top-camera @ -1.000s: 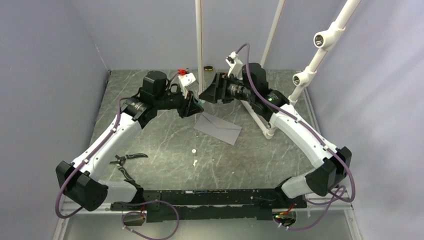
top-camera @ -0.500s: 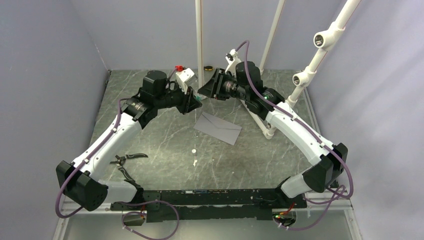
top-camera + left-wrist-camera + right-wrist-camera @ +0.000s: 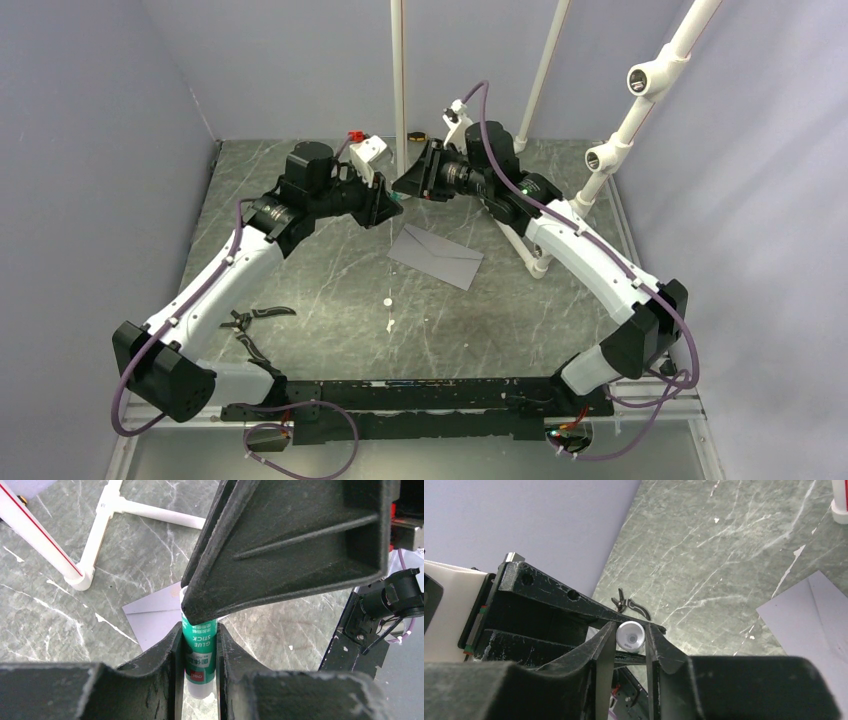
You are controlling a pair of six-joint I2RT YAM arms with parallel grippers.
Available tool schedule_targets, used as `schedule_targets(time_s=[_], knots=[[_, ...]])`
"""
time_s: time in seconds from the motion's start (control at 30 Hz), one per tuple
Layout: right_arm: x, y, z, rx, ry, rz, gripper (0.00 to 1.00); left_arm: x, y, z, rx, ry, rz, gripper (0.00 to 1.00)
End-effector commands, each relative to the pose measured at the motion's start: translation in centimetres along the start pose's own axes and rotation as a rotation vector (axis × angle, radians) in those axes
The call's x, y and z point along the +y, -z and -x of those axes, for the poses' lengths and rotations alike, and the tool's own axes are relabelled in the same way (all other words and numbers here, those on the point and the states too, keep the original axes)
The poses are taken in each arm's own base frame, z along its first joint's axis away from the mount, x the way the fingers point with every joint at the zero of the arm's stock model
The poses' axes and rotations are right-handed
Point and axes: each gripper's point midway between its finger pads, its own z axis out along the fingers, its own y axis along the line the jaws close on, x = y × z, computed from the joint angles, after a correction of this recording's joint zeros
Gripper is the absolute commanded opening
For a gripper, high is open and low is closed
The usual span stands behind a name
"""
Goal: Place the letter into the envelope and seal it
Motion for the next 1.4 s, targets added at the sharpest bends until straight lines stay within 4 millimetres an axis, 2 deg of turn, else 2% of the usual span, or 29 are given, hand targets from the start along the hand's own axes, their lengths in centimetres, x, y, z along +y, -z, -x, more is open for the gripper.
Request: schedule_targets(time_s=[0.0, 0.13, 0.23, 0.33, 0.47, 0.57, 0.63, 0.7, 0.77, 0.8, 0.83, 0.9, 0.93, 1.07, 1.17, 1.3, 1.37], knots=[[3.4, 1.5, 2.6, -0.075, 0.061, 0.092, 0.22, -1.4, 1.5, 2.8, -0.069, -0.018, -0.027, 0.03], [4.6, 2.6, 3.2, -0.100, 0.185, 0.179, 0.00, -4.1, 2.5, 3.1, -0.068, -0.039, -0.162, 0.03], [7.0, 4.8, 2.8, -0.110, 0.363, 0.388, 0.00, -6.8, 3.7, 3.5, -0.070, -0.081, -0.309, 0.02], [9.0, 7.7, 1.5, -0.106, 0.571, 0.556, 0.00, -9.2, 5.2, 4.2, -0.077, -0.113, -0.436, 0.02], [11.1, 10.7, -0.7, -0.046, 0.755, 0.739, 0.00, -12.6, 7.7, 5.2, -0.111, -0.154, -0.627, 0.02], [11.9, 12.9, -2.9, 0.069, 0.817, 0.877, 0.00, -14.4, 9.2, 6.1, -0.137, -0.175, -0.745, 0.02], [11.9, 13.4, -3.2, 0.078, 0.843, 0.886, 0.00, -14.7, 9.6, 6.6, -0.152, -0.184, -0.760, 0.02], [11.5, 12.5, -1.6, 0.002, 0.816, 0.766, 0.03, -14.1, 9.2, 7.0, -0.167, -0.197, -0.712, 0.02], [10.4, 10.8, 2.0, -0.127, 0.698, 0.543, 0.54, -12.5, 8.0, 7.3, -0.180, -0.196, -0.591, 0.03], [9.2, 9.9, 4.2, -0.200, 0.600, 0.405, 0.67, -11.0, 7.1, 7.5, -0.188, -0.188, -0.499, 0.02], [7.3, 9.0, 6.9, -0.289, 0.492, 0.236, 0.70, -9.6, 6.3, 7.6, -0.196, -0.179, -0.410, 0.02], [4.9, 8.1, 8.9, -0.331, 0.312, 0.068, 0.73, -6.4, 5.0, 7.8, -0.221, -0.142, -0.223, 0.02], [4.0, 7.5, 9.1, -0.329, 0.236, 0.022, 0.73, -5.0, 4.6, 7.9, -0.236, -0.126, -0.145, 0.02], [4.0, 5.0, 8.2, -0.290, 0.139, -0.011, 0.74, -2.4, 3.2, 7.6, -0.245, -0.088, -0.033, 0.02], [4.7, 3.9, 7.5, -0.272, 0.133, -0.016, 0.76, -1.6, 2.5, 7.3, -0.210, -0.051, -0.005, 0.02], [4.2, 2.6, 6.7, -0.230, 0.143, -0.082, 0.78, -1.2, 2.1, 7.2, -0.212, -0.014, 0.011, 0.02], [4.0, 2.4, 6.4, -0.216, 0.144, -0.093, 0.76, -0.9, 2.1, 7.2, -0.214, 0.003, 0.026, 0.02]])
